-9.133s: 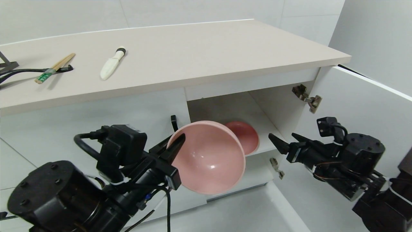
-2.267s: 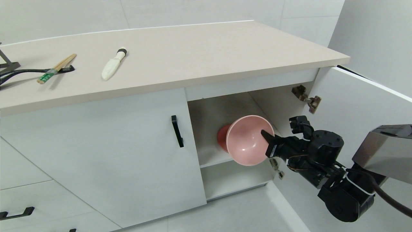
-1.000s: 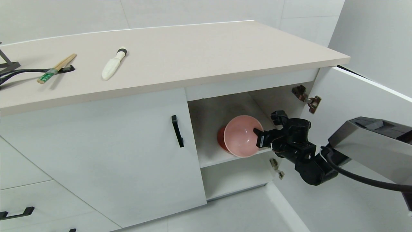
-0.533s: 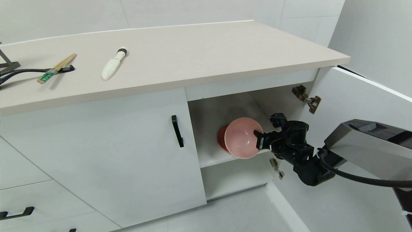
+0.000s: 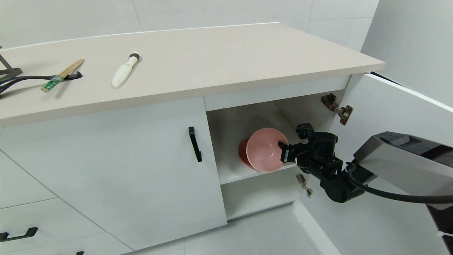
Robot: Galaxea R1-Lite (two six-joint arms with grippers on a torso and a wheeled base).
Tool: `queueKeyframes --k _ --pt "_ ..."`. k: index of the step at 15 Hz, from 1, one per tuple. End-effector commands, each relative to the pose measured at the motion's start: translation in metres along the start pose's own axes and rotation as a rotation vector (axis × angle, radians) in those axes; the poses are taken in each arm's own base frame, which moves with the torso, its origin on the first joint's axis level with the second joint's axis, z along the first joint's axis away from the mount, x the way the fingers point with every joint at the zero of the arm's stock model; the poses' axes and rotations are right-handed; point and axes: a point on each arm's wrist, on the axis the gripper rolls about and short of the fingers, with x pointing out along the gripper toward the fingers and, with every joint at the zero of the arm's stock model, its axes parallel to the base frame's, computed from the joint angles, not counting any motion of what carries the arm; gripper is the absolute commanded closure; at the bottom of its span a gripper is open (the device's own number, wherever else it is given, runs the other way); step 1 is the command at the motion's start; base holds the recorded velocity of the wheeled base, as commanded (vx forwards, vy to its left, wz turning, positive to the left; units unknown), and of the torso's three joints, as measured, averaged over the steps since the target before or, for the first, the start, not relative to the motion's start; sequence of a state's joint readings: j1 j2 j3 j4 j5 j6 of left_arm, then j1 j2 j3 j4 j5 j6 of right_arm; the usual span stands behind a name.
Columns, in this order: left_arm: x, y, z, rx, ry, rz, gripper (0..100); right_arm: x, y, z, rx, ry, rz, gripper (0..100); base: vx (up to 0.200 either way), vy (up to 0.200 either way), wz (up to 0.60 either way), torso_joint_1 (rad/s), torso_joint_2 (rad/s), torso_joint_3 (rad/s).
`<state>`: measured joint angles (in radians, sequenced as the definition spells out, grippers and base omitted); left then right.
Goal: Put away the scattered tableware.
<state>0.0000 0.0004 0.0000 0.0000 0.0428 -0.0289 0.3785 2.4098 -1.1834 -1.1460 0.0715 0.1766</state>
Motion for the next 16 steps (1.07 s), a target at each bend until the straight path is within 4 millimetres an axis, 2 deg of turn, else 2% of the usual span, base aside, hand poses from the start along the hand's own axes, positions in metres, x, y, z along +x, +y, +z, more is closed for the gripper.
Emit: queueKeyframes --k 1,2,3,9,13,16 --pt "0.000 0.000 0.000 0.000 0.000 0.000 0 0.000 0.000 0.000 -0.001 -0.005 0.002 100 0.000 0.000 0.00 0.000 0.00 0.000" --pt "0.000 0.000 0.000 0.000 0.000 0.000 0 0.000 0.001 0.001 -0.001 -0.008 0.004 100 0.000 0.000 0.00 0.000 0.00 0.000" --pt "0.000 0.000 0.000 0.000 0.000 0.000 0 0.000 0.001 0.000 -0.001 -0.006 0.004 0 0.000 0.000 0.00 0.000 0.00 0.000" --pt "0.000 0.000 0.000 -0.005 0.000 0.002 0 0.000 0.004 0.005 -0.005 -0.040 0.024 0 0.000 0.000 0.00 0.000 0.00 0.000" --pt "0.000 0.000 0.000 -0.005 0.000 0.000 0 -0.010 0.016 0.034 -0.025 -0.132 0.056 0 0.000 0.000 0.00 0.000 0.00 0.000" --pt "0.000 0.000 0.000 -0.008 0.000 0.002 0 -0.053 0.040 0.050 -0.119 -0.169 0.101 0 0.000 0.000 0.00 0.000 0.00 0.000"
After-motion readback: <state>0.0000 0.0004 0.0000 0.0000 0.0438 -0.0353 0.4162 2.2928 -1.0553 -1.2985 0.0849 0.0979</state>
